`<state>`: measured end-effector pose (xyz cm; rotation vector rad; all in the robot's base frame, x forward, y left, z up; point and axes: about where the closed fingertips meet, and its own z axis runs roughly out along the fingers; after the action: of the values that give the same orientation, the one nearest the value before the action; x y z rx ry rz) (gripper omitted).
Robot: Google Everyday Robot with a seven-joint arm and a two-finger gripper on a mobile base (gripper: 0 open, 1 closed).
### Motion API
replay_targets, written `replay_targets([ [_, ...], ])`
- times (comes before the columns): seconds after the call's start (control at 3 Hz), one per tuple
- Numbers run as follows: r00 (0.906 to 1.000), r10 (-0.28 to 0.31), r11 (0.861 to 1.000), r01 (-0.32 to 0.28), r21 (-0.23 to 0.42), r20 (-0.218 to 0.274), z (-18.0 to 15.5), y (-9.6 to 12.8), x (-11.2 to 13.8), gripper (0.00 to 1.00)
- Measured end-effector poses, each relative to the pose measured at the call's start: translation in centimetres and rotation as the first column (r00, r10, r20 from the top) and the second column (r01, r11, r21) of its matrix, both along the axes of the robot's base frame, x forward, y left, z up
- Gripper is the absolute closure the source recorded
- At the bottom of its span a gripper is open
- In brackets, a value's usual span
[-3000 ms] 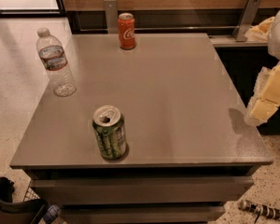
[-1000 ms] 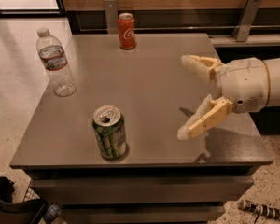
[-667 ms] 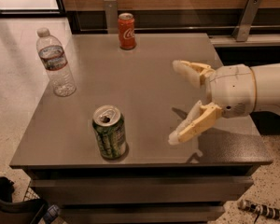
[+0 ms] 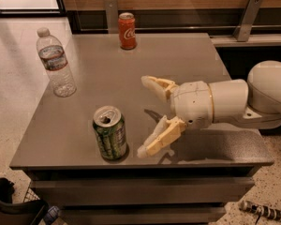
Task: Move green can near coke can
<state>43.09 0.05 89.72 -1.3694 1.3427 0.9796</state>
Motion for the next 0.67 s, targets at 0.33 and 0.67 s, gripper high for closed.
replay_targets([
  [0.33,0.9977,0.057,0.998,-0.057,0.014,-0.035,-1.6,3.2,-0.8,0.00],
  [0.67,0.9934,0.095,0.995,-0.094,0.030,-0.064,-2.5,5.4,-1.7,0.00],
])
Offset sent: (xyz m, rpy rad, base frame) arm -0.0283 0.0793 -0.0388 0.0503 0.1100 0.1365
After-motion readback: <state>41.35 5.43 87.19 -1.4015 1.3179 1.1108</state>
